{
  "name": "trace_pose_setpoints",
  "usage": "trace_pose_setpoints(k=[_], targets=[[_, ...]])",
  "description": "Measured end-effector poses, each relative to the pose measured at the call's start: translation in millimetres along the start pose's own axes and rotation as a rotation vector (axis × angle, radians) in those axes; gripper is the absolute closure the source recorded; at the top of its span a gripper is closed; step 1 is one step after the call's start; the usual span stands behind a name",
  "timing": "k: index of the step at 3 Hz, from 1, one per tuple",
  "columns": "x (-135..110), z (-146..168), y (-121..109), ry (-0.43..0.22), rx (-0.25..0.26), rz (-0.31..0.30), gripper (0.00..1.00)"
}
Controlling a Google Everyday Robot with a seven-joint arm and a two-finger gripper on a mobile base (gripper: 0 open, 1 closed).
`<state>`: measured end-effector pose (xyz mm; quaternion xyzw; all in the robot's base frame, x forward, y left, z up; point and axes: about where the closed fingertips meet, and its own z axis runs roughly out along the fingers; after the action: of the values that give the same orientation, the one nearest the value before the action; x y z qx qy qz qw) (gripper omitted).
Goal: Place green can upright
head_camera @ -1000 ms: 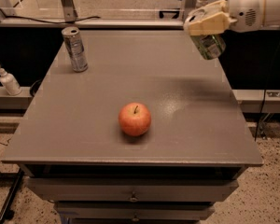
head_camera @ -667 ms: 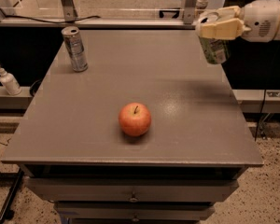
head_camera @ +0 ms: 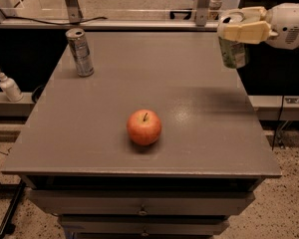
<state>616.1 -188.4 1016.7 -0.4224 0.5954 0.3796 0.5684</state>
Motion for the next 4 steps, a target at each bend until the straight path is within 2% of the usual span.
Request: trace_pose_setpoints(k=[1,2,4], targets=[[0.3,0.0,-1.0,-0.053,-0.004,0.02,1.0],[3.3,-5.3,-2.2,-0.178,-0.001,0.065,1.0],[11.2,-20.0,3.2,-0.354,0.024,0.124,1.0]])
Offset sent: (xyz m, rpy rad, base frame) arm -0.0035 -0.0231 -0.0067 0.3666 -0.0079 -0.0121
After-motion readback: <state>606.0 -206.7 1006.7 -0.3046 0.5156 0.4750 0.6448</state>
